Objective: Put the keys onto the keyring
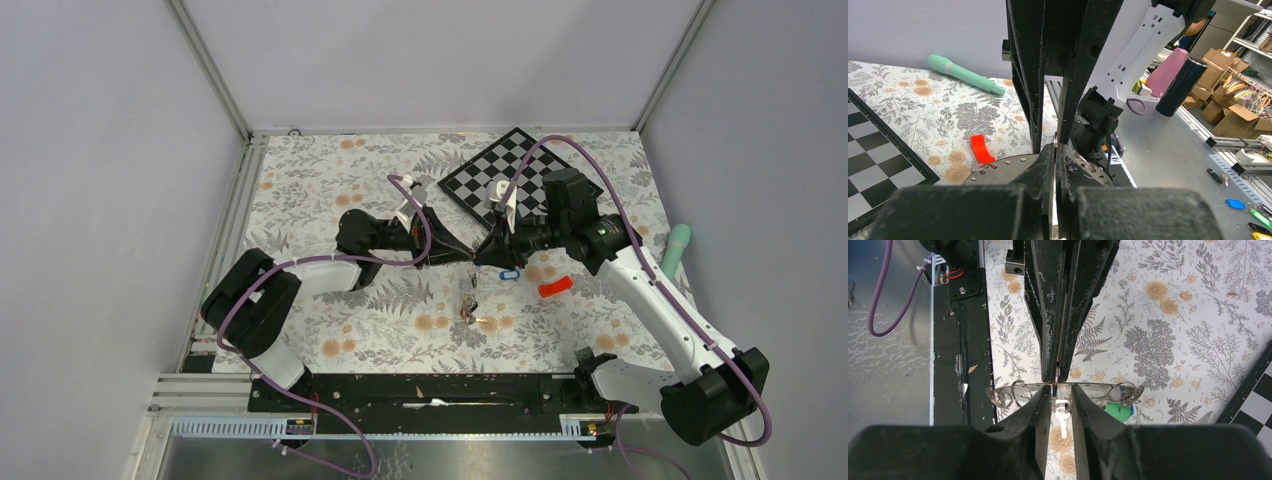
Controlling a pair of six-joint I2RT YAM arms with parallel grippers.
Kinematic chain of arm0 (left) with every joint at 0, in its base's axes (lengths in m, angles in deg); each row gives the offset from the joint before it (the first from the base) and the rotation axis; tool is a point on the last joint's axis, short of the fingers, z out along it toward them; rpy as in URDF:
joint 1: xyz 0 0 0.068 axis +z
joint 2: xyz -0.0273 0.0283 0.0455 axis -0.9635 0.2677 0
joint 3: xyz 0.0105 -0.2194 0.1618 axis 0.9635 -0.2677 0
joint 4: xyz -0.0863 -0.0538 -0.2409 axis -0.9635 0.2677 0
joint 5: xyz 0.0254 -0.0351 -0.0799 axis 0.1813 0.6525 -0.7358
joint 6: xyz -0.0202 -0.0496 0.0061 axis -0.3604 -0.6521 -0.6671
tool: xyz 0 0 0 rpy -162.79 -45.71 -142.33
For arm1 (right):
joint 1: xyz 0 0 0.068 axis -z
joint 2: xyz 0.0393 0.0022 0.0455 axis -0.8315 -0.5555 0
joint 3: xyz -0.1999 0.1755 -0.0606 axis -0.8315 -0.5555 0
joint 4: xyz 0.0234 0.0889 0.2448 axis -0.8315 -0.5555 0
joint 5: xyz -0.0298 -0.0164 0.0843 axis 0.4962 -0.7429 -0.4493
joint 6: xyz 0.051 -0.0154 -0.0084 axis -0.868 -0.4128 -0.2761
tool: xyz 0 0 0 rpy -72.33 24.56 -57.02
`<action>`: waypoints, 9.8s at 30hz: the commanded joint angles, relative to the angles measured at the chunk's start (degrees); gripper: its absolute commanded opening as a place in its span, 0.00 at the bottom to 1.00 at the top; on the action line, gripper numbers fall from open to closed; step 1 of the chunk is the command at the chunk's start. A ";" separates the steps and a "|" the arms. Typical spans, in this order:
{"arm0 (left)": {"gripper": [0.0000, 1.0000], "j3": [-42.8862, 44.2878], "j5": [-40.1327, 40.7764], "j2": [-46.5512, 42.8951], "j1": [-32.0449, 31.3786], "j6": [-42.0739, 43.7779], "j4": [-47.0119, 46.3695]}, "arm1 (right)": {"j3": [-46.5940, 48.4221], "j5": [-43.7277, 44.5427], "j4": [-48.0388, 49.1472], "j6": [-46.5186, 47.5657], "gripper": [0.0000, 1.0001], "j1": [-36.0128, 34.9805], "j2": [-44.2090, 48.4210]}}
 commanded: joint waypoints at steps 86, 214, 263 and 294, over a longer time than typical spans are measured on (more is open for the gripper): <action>0.38 21.30 2.51 1.56 -4.82 73.19 78.43 | -20.77 17.83 17.29 23.69 0.00 -6.41 11.02; 0.39 8.96 -0.23 -4.00 -1.27 54.62 56.71 | -14.52 12.31 9.53 22.61 0.00 -0.61 8.29; 0.92 20.29 12.29 -4.53 2.30 68.37 86.66 | -16.87 1.64 5.51 27.88 0.00 10.64 21.56; 0.83 20.95 22.57 1.99 -12.18 99.45 105.43 | -10.08 9.76 -8.88 6.54 0.00 19.59 19.75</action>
